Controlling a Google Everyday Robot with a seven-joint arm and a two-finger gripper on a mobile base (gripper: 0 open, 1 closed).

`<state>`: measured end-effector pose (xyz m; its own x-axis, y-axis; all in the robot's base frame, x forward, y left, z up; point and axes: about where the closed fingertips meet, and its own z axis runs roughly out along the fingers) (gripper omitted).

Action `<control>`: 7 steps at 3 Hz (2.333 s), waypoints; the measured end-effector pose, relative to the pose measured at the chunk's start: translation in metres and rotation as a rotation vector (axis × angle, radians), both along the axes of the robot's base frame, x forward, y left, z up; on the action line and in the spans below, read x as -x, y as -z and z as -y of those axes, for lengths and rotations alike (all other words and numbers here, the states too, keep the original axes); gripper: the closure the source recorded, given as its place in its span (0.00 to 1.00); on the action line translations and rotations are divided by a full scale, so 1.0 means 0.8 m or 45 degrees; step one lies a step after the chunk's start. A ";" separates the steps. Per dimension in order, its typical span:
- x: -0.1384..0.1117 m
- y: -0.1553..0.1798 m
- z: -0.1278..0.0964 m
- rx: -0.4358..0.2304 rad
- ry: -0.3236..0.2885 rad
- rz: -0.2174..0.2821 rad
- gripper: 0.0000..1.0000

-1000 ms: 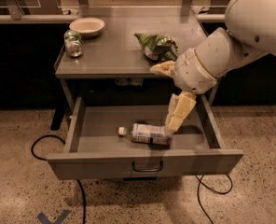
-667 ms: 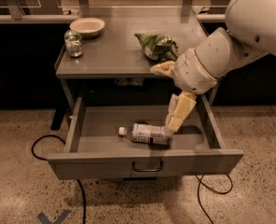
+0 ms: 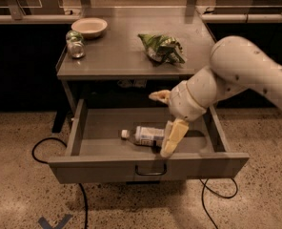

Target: Pick blue plastic bottle from top drawer and place on counter

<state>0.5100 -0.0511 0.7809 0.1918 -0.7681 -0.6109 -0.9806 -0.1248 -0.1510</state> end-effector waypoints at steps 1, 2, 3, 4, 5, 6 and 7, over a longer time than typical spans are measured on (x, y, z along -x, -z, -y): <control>-0.009 0.095 0.002 0.060 0.078 0.004 0.00; -0.029 0.097 -0.001 0.047 0.126 0.079 0.00; -0.029 0.096 -0.002 0.045 0.126 0.080 0.00; -0.055 0.066 -0.014 0.053 0.110 0.120 0.00; -0.097 0.039 -0.024 -0.004 0.147 0.194 0.00; -0.100 0.036 -0.024 -0.008 0.151 0.201 0.00; -0.104 0.069 -0.034 -0.026 0.139 0.118 0.00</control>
Offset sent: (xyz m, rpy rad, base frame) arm 0.0045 -0.0011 -0.0645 -0.0392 0.0030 -0.0482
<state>0.5930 -0.0239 0.7258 0.1644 -0.7748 -0.6104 -0.9699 -0.0144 -0.2429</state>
